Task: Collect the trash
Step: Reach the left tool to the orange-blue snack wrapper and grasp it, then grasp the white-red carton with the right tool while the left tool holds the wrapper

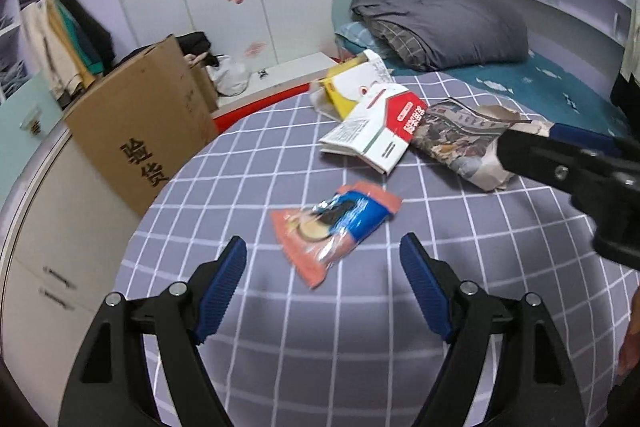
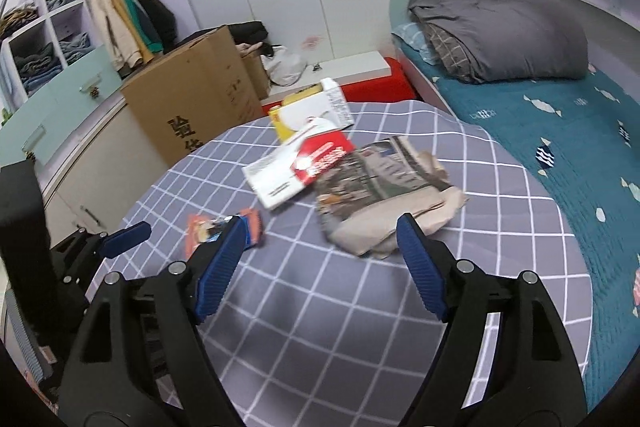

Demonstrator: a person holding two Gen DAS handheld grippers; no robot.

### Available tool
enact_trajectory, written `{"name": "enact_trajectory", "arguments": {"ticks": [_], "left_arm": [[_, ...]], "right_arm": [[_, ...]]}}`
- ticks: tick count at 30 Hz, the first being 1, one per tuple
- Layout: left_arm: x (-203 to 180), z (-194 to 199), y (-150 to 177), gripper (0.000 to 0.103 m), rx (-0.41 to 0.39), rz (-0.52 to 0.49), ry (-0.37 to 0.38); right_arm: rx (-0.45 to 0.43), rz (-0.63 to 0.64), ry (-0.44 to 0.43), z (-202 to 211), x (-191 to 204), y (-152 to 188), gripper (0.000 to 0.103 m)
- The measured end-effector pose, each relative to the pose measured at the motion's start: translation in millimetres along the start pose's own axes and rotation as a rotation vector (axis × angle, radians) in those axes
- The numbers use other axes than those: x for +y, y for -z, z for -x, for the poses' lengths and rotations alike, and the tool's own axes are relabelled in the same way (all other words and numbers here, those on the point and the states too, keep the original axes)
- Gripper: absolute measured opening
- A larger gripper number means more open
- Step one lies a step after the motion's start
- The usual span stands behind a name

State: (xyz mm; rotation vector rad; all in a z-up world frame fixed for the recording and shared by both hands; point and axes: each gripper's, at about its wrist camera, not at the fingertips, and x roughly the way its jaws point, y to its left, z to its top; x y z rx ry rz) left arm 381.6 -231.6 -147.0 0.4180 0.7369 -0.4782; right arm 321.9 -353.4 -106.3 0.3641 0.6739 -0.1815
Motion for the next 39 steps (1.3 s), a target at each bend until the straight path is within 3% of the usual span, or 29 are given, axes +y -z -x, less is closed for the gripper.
{"name": "enact_trajectory", "arguments": {"ticks": [5,9,12,13,18,24,29,35,37,39], "left_arm": [[-5.8,-29.2,-6.4,0.076,0.049,-0.039,0.026],[-6.0,-47.5,-3.8,0.066,0.094,-0.066,0.034],[0.1,-45.7,-2.9,0.039,0.082,-0.053,0.044],[3.9,-45.0,-2.3,0.036,0.085,-0.035,0.043],[25.2,-37.7,3.2,0.031,0.058,0.046,0.022],[76.2,-23.0,7.1,0.031,0.031,0.242,-0.079],[103.2,-15.5,8.7,0.031,0.018,0.310,-0.112],[116.1,-12.5,14.7,0.031,0.026,0.352,-0.090],[120.3,-13.1,16.1,0.031,0.026,0.364,-0.088],[124.7,-13.6,17.7,0.031,0.029,0.380,-0.081]], "right_arm": [[0.001,-0.010,0.009,-6.6,-11.9,-5.2,0.077],[0.000,-0.007,0.010,-11.9,-13.9,-10.7,0.077],[-0.005,0.012,0.018,-16.3,-8.8,-15.8,0.078],[0.000,0.019,0.020,-18.6,-6.1,-17.7,0.079],[0.013,0.144,0.063,-37.1,21.5,-24.1,0.082],[0.059,0.343,0.160,-70.3,63.1,-17.4,0.083],[0.094,0.551,0.324,-114.6,98.1,-4.9,0.083],[0.098,0.579,0.421,-141.8,101.3,-5.4,0.083],[0.101,0.567,0.417,-145.5,98.1,-8.6,0.075],[0.106,0.564,0.429,-148.6,94.2,-11.9,0.039]]}}
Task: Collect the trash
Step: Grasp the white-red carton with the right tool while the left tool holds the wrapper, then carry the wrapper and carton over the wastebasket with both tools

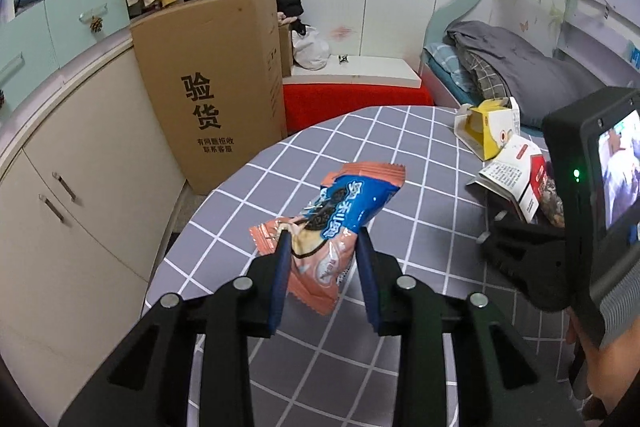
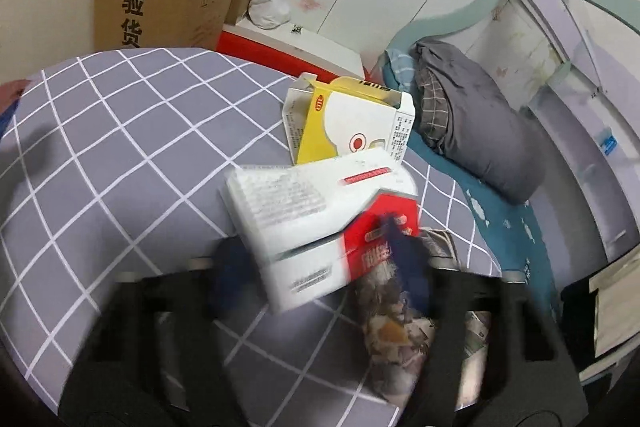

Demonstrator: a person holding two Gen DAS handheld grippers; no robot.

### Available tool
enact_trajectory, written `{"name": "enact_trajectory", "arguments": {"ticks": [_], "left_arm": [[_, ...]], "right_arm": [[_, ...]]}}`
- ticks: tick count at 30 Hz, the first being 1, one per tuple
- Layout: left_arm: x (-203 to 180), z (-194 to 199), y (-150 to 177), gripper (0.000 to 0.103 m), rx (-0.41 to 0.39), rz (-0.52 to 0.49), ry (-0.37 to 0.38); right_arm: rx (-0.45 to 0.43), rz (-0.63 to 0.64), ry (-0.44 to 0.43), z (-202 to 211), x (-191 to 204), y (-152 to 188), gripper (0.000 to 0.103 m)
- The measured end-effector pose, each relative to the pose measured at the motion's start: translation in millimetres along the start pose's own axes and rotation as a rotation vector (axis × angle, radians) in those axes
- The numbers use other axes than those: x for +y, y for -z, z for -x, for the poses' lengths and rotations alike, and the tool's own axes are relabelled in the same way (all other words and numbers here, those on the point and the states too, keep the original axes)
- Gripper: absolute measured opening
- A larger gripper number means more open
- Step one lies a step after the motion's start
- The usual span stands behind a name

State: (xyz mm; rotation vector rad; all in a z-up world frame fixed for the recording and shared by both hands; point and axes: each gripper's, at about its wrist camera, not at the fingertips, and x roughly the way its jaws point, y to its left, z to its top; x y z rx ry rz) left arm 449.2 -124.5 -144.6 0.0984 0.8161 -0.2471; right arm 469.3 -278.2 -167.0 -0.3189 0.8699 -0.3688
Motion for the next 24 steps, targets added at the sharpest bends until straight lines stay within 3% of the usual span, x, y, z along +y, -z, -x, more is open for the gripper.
{"name": "enact_trajectory", "arguments": {"ticks": [7,11,16,20,24], "left_arm": [[10.6,7.5,4.2,0.031,-0.007,0.037,0.013],[18.7,17.7,7.8,0.031,-0.016,0.052,0.013],[32.2,40.6,16.3,0.031,-0.032,0.083,0.012],[53.0,60.8,26.7,0.031,-0.045,0.110,-0.009],[84.1,86.2,43.3,0.031,-0.059,0.155,-0.036]], "right_arm": [[-0.090,-0.086,-0.061,33.9,-26.5,5.1,0.007],[-0.135,-0.142,-0.130,66.7,-38.3,6.9,0.007],[-0.163,-0.200,-0.281,108.4,-37.8,12.7,0.007],[-0.169,-0.224,-0.423,138.4,-23.2,15.3,0.007],[-0.203,-0.183,-0.496,175.8,7.6,17.6,0.007]]}}
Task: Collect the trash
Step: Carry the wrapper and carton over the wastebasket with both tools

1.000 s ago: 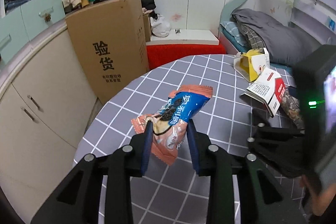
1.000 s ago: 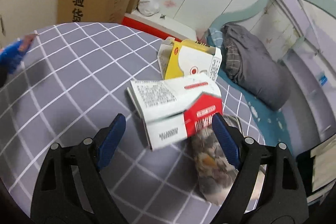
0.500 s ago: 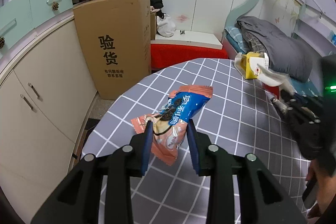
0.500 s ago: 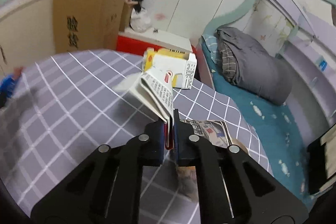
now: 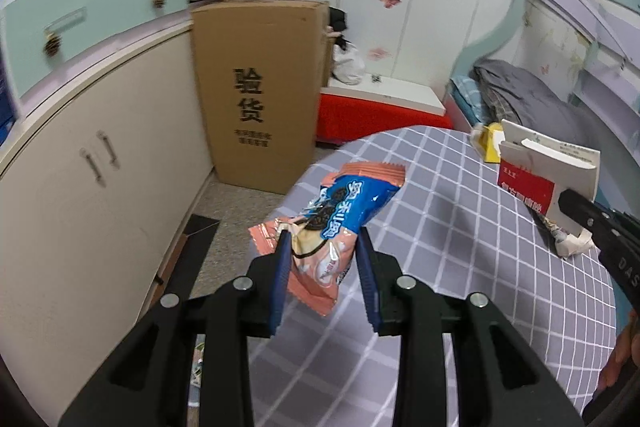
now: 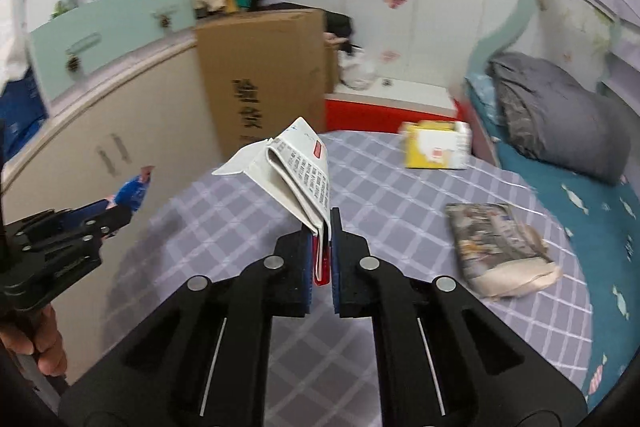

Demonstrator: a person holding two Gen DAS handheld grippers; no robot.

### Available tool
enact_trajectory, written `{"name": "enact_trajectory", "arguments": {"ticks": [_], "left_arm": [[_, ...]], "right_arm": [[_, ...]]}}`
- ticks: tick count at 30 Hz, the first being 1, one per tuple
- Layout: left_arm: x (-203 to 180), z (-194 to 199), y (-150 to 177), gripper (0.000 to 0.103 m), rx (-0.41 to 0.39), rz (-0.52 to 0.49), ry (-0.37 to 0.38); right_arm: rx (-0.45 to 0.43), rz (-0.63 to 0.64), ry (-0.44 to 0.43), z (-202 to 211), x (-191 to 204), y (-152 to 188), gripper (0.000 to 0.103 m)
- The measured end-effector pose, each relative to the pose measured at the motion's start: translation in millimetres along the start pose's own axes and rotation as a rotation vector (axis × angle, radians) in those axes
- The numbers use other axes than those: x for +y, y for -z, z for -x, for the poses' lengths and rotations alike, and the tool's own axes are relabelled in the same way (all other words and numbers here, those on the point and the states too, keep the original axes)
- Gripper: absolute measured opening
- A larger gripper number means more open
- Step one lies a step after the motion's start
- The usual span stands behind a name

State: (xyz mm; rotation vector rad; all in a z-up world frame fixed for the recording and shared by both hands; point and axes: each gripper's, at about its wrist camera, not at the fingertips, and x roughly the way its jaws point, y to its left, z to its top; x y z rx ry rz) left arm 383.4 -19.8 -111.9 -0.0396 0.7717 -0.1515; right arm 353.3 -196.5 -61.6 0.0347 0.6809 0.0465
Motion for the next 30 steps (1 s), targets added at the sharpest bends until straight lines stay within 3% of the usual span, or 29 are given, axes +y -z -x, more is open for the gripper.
{"name": "enact_trajectory", "arguments": {"ticks": [7,15,22,30], "left_arm": [[77.5,38.4,26.1,0.031,-0.012,0.089,-0.091],[184.5,55.7,70.4,0.031,0.029,0.237,-0.215],[248.0,41.5,113.9,0.031,0.113,0.318,-0.283],[298.4,19.5,159.2,0.031,0.203,0.391,-0.318]], "right_arm": [[0.014,0.063,-0.211,12.4,88.3,6.3,0.007],[0.110,0.155,-0.389,-1.3,202.5,36.3,0.007],[0.245,0.189,-0.474,-35.1,272.2,73.6,0.007],[0.361,0.237,-0.491,-71.2,323.6,103.2,0.007]]}}
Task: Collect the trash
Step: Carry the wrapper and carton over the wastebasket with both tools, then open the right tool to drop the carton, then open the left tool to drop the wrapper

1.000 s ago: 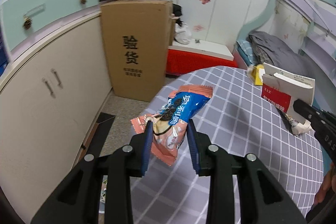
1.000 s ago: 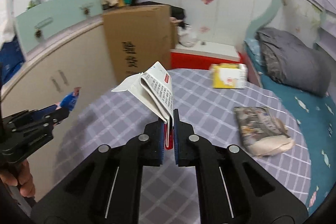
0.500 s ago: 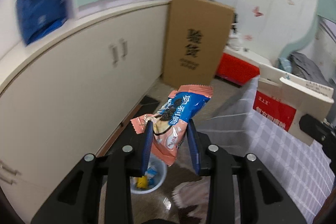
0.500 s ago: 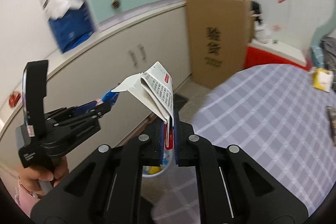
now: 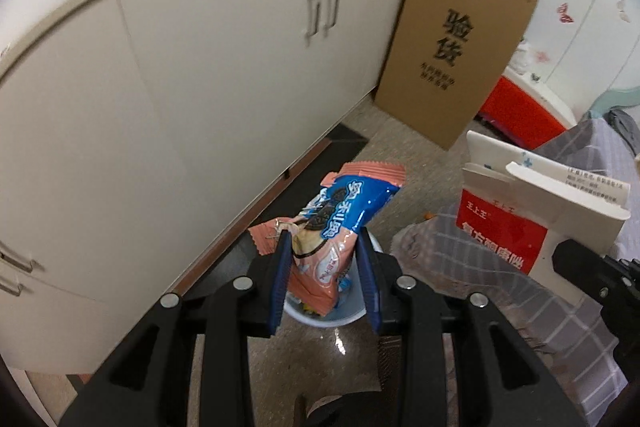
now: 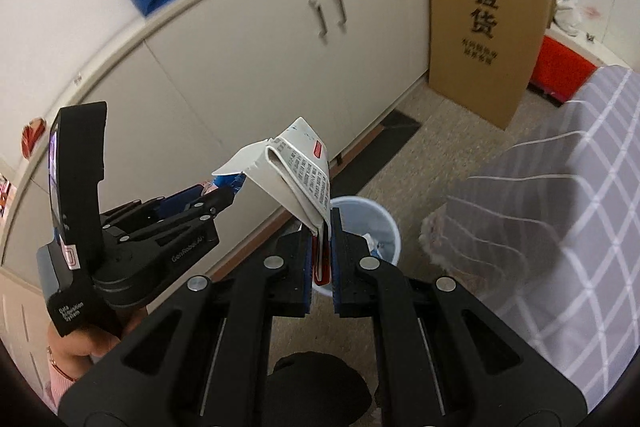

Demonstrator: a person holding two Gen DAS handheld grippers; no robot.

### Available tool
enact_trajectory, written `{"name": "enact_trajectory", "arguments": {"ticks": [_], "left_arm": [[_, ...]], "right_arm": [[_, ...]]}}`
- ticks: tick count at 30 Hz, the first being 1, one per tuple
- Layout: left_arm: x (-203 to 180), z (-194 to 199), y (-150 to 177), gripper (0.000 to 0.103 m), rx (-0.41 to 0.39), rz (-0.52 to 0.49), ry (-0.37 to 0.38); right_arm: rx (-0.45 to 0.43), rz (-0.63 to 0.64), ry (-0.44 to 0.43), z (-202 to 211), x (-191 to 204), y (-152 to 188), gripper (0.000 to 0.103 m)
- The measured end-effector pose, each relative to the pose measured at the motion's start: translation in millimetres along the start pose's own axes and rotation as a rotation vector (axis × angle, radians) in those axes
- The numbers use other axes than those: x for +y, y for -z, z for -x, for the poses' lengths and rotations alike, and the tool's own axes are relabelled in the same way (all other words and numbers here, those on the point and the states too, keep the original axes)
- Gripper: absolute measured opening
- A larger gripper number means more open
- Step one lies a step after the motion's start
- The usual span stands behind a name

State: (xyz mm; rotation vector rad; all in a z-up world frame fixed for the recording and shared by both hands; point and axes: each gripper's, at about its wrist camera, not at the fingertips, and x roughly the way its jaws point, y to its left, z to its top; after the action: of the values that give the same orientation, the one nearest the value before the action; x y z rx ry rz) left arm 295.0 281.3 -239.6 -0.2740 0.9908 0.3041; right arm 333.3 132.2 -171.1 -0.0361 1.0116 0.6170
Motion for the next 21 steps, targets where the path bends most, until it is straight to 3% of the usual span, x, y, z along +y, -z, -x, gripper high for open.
{"name": "enact_trajectory", "arguments": {"ticks": [4,5,7,8,14,21], "left_arm": [[15.3,-13.7,3.6,0.031,0.022,0.025,-0.034],[19.5,-16.8,3.7,0.031,0.022,0.029,-0.053],[25.5,-22.6,4.0,0.031,0.029,0.031,-0.085],[29.0,-25.4,4.7,0.031,0.038,0.038,-0.086],[36.2,-39.0,6.4,0.031,0.075,0.048,-0.073],[20.5,-49.1,6.2,0.031,0.098,0.028,-0.041]], "right_arm": [[0.018,0.005,-0.007,-23.6,11.3,-3.6,0.008],[0.038,0.012,-0.005,-35.4,13.2,-5.4,0.013],[0.077,-0.011,0.027,-57.2,7.0,-5.8,0.057],[0.072,-0.023,0.033,-61.5,3.1,-4.2,0.070],[0.088,0.002,0.077,-70.5,-0.7,6.3,0.070],[0.048,0.048,0.128,-59.0,-2.3,5.8,0.070]]}}
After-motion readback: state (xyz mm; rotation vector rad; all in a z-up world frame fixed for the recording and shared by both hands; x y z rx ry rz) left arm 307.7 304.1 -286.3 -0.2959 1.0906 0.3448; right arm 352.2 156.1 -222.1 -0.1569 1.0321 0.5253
